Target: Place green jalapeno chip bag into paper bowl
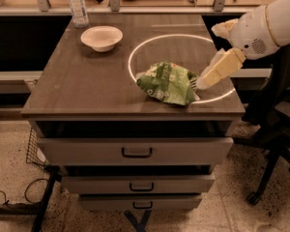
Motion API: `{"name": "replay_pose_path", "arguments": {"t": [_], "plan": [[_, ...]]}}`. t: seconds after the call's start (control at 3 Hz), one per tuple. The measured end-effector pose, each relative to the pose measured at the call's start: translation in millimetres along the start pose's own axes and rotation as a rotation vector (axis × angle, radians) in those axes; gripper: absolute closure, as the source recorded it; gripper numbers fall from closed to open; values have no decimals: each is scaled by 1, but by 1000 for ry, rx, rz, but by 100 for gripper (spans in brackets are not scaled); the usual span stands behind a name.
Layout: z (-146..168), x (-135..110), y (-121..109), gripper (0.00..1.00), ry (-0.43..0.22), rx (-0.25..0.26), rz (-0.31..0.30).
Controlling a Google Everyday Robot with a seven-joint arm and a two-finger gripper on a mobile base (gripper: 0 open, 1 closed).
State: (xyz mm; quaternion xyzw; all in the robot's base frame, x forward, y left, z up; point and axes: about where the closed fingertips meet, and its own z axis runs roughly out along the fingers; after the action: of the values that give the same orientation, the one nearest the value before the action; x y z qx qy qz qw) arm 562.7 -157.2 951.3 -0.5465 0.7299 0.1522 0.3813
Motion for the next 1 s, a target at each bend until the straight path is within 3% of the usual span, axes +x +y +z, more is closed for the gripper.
{"name": "replay_pose_path", "arguments": {"t": [0.33,0.67,1.0], "plan": [[25,1,-8,0,-139,-48,72],[51,9,-8,0,-229,-88,126],[75,17,-1,0,-247,-126,167]]}}
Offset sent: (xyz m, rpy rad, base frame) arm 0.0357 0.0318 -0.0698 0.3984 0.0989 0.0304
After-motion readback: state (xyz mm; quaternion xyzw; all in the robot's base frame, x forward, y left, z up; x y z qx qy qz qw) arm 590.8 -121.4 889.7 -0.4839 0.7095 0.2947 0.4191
